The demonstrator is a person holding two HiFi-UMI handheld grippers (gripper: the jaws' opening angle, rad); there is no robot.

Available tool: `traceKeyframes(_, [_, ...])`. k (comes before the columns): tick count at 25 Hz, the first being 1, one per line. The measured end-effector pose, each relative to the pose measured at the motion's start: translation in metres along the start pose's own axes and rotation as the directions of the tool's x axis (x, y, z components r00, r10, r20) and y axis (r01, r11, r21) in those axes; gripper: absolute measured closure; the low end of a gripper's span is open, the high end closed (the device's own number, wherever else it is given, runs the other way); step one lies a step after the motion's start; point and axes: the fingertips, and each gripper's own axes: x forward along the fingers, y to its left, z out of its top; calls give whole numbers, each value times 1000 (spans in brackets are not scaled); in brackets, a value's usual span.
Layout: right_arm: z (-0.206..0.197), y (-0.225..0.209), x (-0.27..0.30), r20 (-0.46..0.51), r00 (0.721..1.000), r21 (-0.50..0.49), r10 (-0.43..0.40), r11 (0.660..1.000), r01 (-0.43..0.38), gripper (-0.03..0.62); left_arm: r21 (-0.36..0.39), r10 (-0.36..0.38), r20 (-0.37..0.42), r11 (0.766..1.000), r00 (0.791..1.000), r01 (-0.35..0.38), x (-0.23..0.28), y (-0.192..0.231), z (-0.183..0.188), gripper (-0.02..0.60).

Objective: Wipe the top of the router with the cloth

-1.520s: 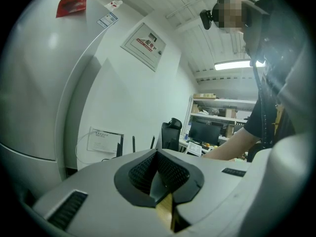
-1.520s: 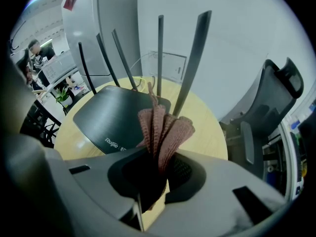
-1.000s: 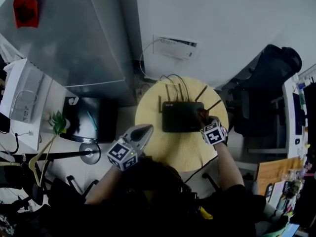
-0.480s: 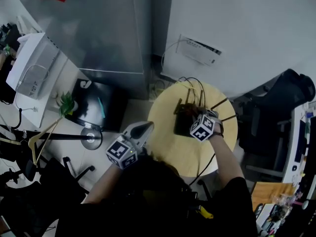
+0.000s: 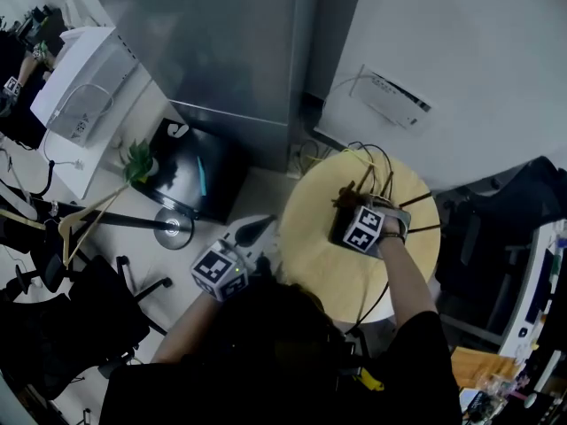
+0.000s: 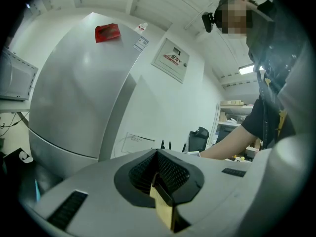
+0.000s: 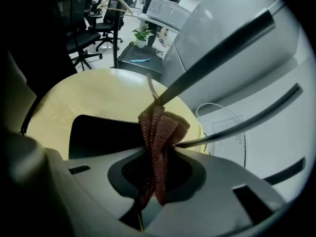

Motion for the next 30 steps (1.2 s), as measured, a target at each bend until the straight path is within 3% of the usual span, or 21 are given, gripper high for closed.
traceKeyframes(7, [-2, 34, -10, -20, 998, -75, 61, 995, -63, 528, 8, -29, -11, 1000, 1000, 29, 5, -6, 3, 584])
traceKeyframes(18, [-6, 87, -36, 29, 993, -27, 114, 993, -113, 528, 11, -100, -35, 995, 994, 101, 24, -25, -4, 584])
traceKeyframes(30, [-4, 124, -54, 50, 962, 51, 267, 962, -270, 528, 35, -168, -66, 985, 984, 170, 35, -44, -13, 584])
